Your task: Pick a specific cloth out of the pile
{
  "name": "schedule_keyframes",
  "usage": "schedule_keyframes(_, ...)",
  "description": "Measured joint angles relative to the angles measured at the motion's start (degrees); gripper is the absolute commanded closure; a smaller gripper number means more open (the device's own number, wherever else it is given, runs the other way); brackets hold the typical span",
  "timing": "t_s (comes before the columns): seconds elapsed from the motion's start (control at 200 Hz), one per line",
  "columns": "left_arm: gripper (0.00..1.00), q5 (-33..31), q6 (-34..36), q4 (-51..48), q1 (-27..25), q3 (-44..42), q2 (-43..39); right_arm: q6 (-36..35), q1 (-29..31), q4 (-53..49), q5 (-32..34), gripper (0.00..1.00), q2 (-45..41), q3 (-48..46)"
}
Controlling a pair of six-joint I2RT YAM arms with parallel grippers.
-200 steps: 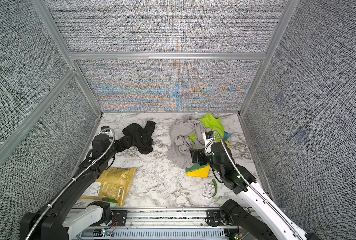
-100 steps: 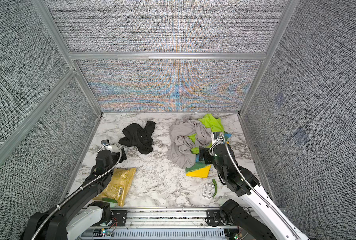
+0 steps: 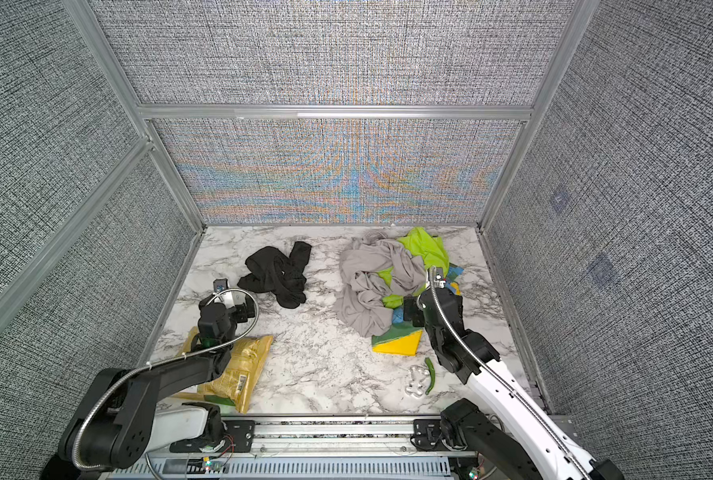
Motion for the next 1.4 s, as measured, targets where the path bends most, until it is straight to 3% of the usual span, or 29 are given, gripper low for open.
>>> schedule_keyframes(0.21, 0.01, 2.49, 1.90, 13.09, 1.01, -3.19, 7.52, -4.42, -8.92, 12.13, -2.38, 0.01, 6.62, -3.91)
schedule_keyframes(0.49, 0.01, 7.28, 0.83, 13.70, 5.18, 0.68, 8.63, -8.46, -17.94, 34.03, -6.38, 0.01, 17.31, -12.87)
schedule_keyframes(0.71, 0.01, 8.61, -0.55, 20.90, 5.62, -5.75, 12.28, -11.61, -19.67, 50.95, -6.01, 0.01, 25.64, -17.00)
schedule_keyframes(1.076, 0.01, 10.56, -0.55, 22.36, 5.90, -3.67, 11.80, -14.51, -21.18, 72.46, -10.47, 0.01, 37.59, -24.44)
schedule_keyframes(1.396, 0.01, 11.06, -0.57, 22.47, 5.92, -3.65, 12.04, -14.47, -24.52, 75.06, -17.92, 0.01, 38.56, -21.66)
